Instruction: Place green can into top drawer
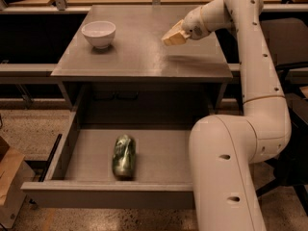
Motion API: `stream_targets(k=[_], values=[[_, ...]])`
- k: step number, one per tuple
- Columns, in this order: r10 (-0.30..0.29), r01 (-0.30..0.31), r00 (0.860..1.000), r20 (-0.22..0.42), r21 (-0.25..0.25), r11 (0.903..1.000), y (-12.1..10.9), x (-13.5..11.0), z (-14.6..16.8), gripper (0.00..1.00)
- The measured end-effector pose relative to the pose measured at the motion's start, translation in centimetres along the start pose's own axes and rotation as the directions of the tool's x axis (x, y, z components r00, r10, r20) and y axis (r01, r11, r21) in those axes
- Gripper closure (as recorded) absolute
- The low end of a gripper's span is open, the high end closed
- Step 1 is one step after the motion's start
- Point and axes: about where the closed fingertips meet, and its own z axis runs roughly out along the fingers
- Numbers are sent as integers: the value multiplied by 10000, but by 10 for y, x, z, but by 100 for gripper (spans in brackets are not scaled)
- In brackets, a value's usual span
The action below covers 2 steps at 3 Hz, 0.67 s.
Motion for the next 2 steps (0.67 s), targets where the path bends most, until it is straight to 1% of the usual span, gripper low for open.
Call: stream_targets(k=[1, 2], values=[[-370, 370, 9993, -41, -2, 9993, 2, -9, -4, 76], [-347, 347, 9994, -18, -20, 9994, 2, -9, 1, 54]])
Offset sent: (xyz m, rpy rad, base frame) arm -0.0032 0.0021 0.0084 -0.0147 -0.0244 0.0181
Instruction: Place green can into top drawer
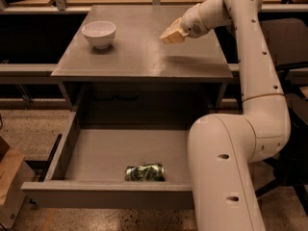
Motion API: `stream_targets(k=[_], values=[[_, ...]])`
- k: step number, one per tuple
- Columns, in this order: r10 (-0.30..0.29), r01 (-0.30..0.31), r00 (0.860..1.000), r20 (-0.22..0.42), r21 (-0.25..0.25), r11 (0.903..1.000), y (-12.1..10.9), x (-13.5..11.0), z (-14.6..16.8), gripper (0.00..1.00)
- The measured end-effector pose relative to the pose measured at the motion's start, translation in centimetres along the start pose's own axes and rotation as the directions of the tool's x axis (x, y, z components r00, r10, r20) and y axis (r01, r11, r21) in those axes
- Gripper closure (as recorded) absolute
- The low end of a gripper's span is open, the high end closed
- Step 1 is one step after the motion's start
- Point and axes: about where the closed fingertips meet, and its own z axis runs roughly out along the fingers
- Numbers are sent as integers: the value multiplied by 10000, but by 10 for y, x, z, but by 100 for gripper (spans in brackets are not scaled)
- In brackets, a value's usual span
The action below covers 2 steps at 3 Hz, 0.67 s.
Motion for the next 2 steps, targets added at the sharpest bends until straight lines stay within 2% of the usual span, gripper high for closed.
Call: stream_targets(k=[2], values=[[22, -22, 10000, 35, -44, 10000, -1, 0, 10, 7]])
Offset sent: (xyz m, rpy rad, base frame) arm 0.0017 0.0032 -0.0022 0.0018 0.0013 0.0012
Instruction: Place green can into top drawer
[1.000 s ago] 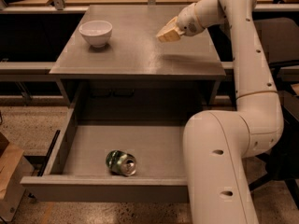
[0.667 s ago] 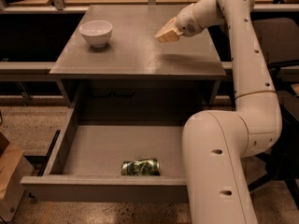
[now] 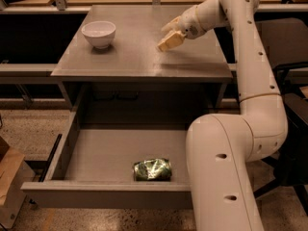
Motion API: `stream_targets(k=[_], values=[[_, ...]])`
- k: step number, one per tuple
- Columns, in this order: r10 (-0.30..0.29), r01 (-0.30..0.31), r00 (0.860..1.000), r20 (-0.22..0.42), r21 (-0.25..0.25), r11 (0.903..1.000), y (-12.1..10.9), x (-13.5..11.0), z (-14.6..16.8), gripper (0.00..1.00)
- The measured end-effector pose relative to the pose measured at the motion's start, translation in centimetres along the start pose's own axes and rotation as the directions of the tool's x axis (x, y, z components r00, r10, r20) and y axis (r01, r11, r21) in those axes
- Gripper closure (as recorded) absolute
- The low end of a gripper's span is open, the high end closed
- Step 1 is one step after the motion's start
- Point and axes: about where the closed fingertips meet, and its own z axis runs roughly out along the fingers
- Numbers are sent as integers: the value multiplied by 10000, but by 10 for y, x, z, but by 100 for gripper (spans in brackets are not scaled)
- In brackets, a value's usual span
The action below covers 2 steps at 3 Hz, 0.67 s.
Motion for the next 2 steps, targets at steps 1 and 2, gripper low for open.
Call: stream_targets(k=[1, 2], values=[[9, -9, 10000, 12, -19, 10000, 0, 0, 4, 0], [9, -9, 10000, 12, -20, 10000, 0, 0, 4, 0]])
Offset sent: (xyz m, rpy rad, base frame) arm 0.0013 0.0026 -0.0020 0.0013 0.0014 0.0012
